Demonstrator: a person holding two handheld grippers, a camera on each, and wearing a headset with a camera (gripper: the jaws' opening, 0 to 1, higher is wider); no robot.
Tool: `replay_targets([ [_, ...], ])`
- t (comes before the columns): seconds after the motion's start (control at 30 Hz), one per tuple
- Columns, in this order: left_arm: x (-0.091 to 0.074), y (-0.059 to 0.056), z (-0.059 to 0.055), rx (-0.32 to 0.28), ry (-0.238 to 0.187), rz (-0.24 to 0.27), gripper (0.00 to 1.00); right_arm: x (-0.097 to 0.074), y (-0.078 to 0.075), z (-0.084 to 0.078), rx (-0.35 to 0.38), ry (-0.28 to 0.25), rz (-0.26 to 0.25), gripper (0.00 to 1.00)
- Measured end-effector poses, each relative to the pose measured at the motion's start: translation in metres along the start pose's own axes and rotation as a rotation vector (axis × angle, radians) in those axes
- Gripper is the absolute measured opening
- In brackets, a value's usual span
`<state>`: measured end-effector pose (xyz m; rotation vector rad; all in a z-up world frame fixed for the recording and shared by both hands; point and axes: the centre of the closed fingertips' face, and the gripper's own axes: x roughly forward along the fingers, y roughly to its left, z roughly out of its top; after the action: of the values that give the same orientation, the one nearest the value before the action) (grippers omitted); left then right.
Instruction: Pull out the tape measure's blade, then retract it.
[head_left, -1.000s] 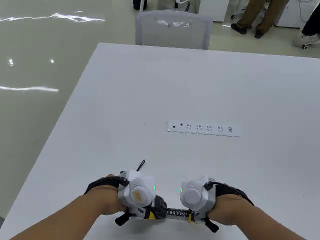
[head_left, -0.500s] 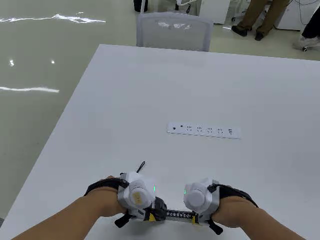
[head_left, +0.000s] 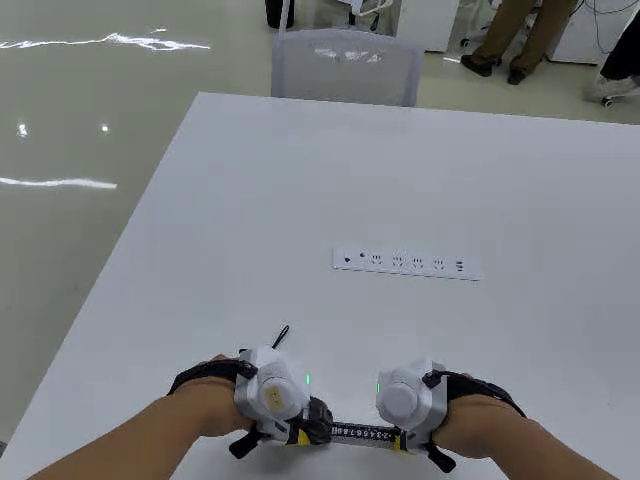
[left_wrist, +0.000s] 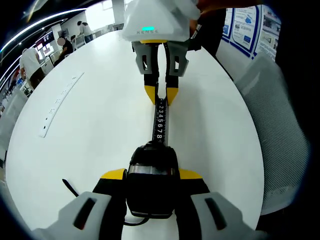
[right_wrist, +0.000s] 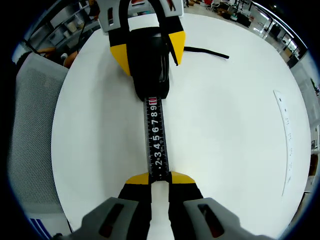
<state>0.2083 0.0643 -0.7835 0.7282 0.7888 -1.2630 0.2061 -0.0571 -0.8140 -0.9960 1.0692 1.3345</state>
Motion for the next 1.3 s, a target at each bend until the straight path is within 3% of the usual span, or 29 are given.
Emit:
replay_targets([
  [0.43,0.005,0.004,-0.006,-0.002,0.001,-0.001,0.32,-0.002,-0.003,-0.014,-0.004,0.015,0.001,0.10],
  [1.3,-0.001,-0.001,0.002,-0.007,0.000,0.002,0.32,-0.003,-0.002,-0.032,0.000,0.044,-0.004,0.10],
])
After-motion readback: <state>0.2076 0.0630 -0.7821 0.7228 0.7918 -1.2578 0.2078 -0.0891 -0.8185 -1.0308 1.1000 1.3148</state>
